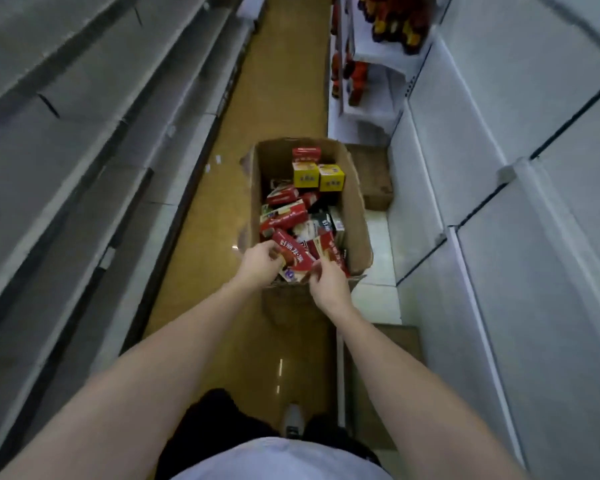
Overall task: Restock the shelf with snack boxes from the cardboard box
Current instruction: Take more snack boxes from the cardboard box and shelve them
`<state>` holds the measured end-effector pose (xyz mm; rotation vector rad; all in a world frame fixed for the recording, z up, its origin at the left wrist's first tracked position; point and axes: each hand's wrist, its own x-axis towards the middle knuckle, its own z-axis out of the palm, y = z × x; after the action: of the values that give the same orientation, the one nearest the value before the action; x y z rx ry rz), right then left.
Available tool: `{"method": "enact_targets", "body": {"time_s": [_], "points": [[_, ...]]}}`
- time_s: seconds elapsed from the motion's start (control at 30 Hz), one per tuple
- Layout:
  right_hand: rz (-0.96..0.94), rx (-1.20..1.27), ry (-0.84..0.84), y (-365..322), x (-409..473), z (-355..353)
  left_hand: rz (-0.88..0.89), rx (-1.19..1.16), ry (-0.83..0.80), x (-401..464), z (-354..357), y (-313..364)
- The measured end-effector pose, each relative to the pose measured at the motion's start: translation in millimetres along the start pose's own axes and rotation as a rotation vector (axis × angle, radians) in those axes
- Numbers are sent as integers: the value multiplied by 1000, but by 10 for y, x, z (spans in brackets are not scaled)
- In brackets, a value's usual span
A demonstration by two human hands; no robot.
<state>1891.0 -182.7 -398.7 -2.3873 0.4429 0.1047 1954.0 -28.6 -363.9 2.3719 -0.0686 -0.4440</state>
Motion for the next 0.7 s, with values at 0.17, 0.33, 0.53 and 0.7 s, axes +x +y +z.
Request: {"method": "enact_targets", "body": {"time_s": [0.17, 0.33, 0.53, 0.7], "points": [[102, 16, -3, 167, 280, 64, -74, -32, -122, 313, 196, -42], [173, -2, -24, 125, 607, 241, -106, -64, -194, 746, 261, -204], [233, -36, -53, -31, 1059, 352, -47, -32, -288, 1311, 240, -334], [334, -58, -121, -16, 1406, 411, 26, 130, -382, 1716, 422, -432]]}}
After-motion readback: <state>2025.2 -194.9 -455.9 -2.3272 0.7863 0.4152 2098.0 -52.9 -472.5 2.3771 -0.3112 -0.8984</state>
